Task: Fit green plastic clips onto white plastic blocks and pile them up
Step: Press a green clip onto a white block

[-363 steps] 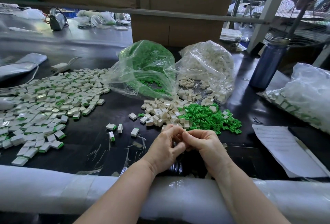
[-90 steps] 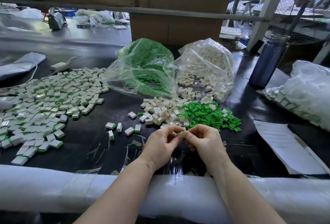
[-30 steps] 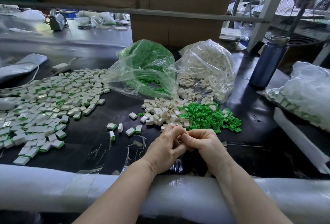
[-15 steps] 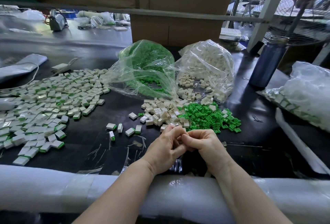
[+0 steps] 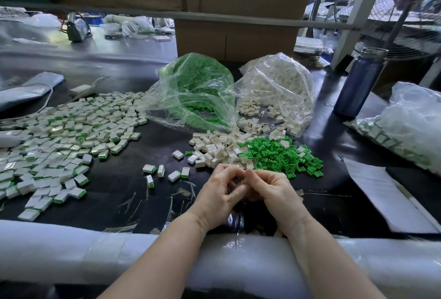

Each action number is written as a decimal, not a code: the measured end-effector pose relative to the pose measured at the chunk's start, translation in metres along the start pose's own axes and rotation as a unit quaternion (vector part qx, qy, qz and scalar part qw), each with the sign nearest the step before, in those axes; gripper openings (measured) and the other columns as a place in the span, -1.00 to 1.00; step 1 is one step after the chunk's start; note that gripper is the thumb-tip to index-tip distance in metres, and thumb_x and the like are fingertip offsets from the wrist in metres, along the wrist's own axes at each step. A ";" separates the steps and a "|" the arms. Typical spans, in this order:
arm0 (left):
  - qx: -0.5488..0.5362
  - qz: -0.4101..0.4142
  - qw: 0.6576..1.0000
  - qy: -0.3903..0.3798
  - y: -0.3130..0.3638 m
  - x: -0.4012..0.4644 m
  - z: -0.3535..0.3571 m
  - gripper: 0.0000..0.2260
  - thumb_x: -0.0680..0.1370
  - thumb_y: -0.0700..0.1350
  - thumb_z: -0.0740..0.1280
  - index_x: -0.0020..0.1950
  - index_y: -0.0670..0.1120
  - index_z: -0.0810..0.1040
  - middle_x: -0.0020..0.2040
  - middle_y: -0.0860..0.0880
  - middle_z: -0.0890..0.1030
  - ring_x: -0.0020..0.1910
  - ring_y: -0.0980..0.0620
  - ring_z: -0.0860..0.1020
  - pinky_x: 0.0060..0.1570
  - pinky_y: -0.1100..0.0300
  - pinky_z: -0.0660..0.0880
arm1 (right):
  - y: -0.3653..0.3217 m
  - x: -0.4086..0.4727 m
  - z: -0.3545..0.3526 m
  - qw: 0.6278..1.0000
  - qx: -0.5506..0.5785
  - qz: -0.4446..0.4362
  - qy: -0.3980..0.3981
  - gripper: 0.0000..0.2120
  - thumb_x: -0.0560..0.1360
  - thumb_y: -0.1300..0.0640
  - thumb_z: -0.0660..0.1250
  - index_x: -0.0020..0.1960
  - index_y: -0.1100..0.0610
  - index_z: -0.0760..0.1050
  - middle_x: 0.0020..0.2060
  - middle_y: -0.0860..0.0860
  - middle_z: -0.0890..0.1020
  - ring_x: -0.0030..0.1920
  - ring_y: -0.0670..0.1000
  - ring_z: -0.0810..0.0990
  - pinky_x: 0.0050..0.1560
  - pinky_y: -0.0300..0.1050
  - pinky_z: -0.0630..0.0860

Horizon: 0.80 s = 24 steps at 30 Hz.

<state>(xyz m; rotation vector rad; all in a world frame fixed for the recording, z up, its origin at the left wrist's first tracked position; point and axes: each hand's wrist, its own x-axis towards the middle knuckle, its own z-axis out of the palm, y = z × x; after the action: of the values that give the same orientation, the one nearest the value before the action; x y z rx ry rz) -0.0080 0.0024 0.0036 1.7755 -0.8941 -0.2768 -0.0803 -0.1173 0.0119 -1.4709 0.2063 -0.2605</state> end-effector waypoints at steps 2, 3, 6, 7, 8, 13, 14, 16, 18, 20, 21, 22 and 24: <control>-0.009 -0.011 1.000 0.020 0.000 0.001 0.000 -0.89 0.52 -0.20 0.34 -0.06 0.01 0.51 0.03 -0.05 0.43 -0.14 0.09 0.47 -0.07 0.41 0.44 | 0.001 0.001 0.000 0.999 -0.001 -0.011 0.037 -0.84 0.44 0.07 0.34 -0.16 0.14 0.64 -0.33 0.09 0.66 -0.31 -0.02 0.62 -0.33 -0.27 0.52; -0.011 -0.015 0.999 0.029 0.000 0.001 0.000 -0.90 0.52 -0.20 0.34 -0.07 0.00 0.51 0.03 -0.06 0.45 -0.16 0.12 0.46 -0.09 0.42 0.44 | 0.002 0.002 -0.001 0.998 -0.005 -0.015 0.057 -0.90 0.46 0.15 0.35 -0.14 0.14 0.63 -0.31 0.08 0.68 -0.29 -0.02 0.64 -0.33 -0.26 0.54; -0.022 -0.037 0.999 0.027 0.000 0.002 0.000 -0.94 0.52 -0.20 0.35 -0.06 -0.06 0.52 -0.01 -0.15 0.53 -0.15 0.01 0.52 -0.02 0.24 0.51 | 0.001 0.001 -0.002 0.995 -0.047 -0.037 0.084 -0.91 0.45 0.32 0.37 -0.17 0.16 0.59 -0.33 -0.01 0.68 -0.29 -0.08 0.65 -0.32 -0.25 0.57; -0.030 -0.047 0.998 0.019 0.000 0.002 0.001 -0.95 0.52 -0.19 0.34 -0.04 -0.09 0.52 -0.02 -0.19 0.56 -0.11 -0.08 0.56 0.03 0.12 0.53 | 0.001 0.000 -0.003 0.993 -0.060 -0.046 0.086 -0.90 0.43 0.34 0.38 -0.19 0.17 0.59 -0.35 -0.02 0.67 -0.30 -0.10 0.64 -0.33 -0.26 0.57; -0.036 -0.053 0.998 0.014 0.000 0.002 0.001 -0.94 0.52 -0.19 0.34 -0.02 -0.13 0.53 -0.03 -0.21 0.58 -0.07 -0.15 0.57 0.05 0.03 0.53 | 0.000 0.000 -0.002 0.992 -0.070 -0.052 0.087 -0.89 0.42 0.35 0.39 -0.21 0.17 0.59 -0.36 -0.02 0.66 -0.32 -0.10 0.63 -0.34 -0.27 0.56; -0.033 -0.057 0.998 0.012 0.002 0.001 0.002 -0.94 0.52 -0.20 0.34 -0.03 -0.16 0.54 -0.07 -0.21 0.60 -0.05 -0.18 0.58 0.04 0.01 0.53 | 0.002 0.001 -0.002 0.981 -0.143 -0.074 0.104 -0.81 0.40 0.34 0.42 -0.30 0.09 0.57 -0.42 0.00 0.61 -0.37 -0.03 0.56 -0.32 -0.17 0.54; -0.028 -0.055 0.998 0.014 0.002 0.000 0.002 -0.95 0.52 -0.20 0.35 -0.04 -0.15 0.54 -0.07 -0.21 0.60 -0.06 -0.17 0.58 0.04 0.02 0.53 | 0.003 0.002 -0.001 0.979 -0.160 -0.073 0.106 -0.80 0.41 0.33 0.41 -0.30 0.09 0.55 -0.42 0.00 0.58 -0.37 -0.03 0.53 -0.30 -0.14 0.51; -0.019 -0.054 0.998 0.019 0.003 0.000 0.002 -0.94 0.51 -0.20 0.36 -0.04 -0.16 0.55 -0.05 -0.21 0.59 -0.06 -0.15 0.58 0.04 0.03 0.52 | 0.005 0.003 -0.001 0.973 -0.189 -0.071 0.109 -0.83 0.43 0.31 0.39 -0.27 0.10 0.53 -0.40 0.00 0.55 -0.35 -0.06 0.49 -0.27 -0.15 0.49; -0.017 -0.058 0.998 0.022 0.004 0.000 0.002 -0.92 0.51 -0.20 0.36 -0.03 -0.18 0.56 -0.06 -0.19 0.60 -0.07 -0.14 0.58 0.04 0.03 0.52 | 0.006 0.004 -0.002 0.969 -0.206 -0.073 0.111 -0.85 0.44 0.29 0.39 -0.26 0.11 0.53 -0.38 -0.02 0.55 -0.34 -0.09 0.48 -0.27 -0.20 0.48; -0.010 -0.061 0.998 0.030 0.004 0.000 0.002 -0.91 0.51 -0.19 0.37 -0.03 -0.19 0.57 -0.09 -0.16 0.61 -0.08 -0.11 0.58 0.03 0.06 0.53 | 0.005 0.004 -0.002 0.967 -0.211 -0.081 0.117 -0.85 0.45 0.27 0.39 -0.26 0.09 0.53 -0.37 -0.03 0.56 -0.33 -0.09 0.49 -0.26 -0.20 0.49; 0.001 -0.061 0.997 0.039 0.004 0.000 0.002 -0.91 0.51 -0.19 0.37 -0.03 -0.17 0.56 -0.11 -0.12 0.61 -0.10 -0.08 0.57 0.02 0.10 0.53 | 0.005 0.004 -0.002 0.965 -0.215 -0.086 0.125 -0.85 0.45 0.25 0.40 -0.26 0.07 0.54 -0.36 -0.04 0.57 -0.33 -0.09 0.50 -0.25 -0.23 0.49; 0.015 -0.060 0.997 0.054 0.003 0.000 0.002 -0.92 0.50 -0.19 0.37 -0.03 -0.15 0.56 -0.13 -0.07 0.60 -0.12 -0.03 0.56 0.01 0.14 0.52 | 0.005 0.004 -0.003 0.961 -0.221 -0.091 0.137 -0.86 0.44 0.24 0.40 -0.25 0.06 0.54 -0.35 -0.06 0.58 -0.32 -0.11 0.50 -0.25 -0.27 0.48; 0.027 -0.057 0.994 0.087 0.002 0.000 0.001 -0.92 0.51 -0.21 0.36 -0.02 -0.07 0.55 -0.15 -0.01 0.58 -0.15 0.03 0.56 -0.02 0.16 0.54 | 0.004 0.004 -0.004 0.955 -0.228 -0.095 0.165 -0.86 0.43 0.22 0.42 -0.26 0.04 0.54 -0.36 -0.08 0.59 -0.34 -0.17 0.51 -0.29 -0.35 0.46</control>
<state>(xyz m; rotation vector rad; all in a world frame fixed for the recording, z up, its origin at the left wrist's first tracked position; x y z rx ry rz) -0.0093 0.0014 0.0049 1.8733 -0.6831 -0.1690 -0.0774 -0.1222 0.0077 -1.9037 0.4149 -0.6506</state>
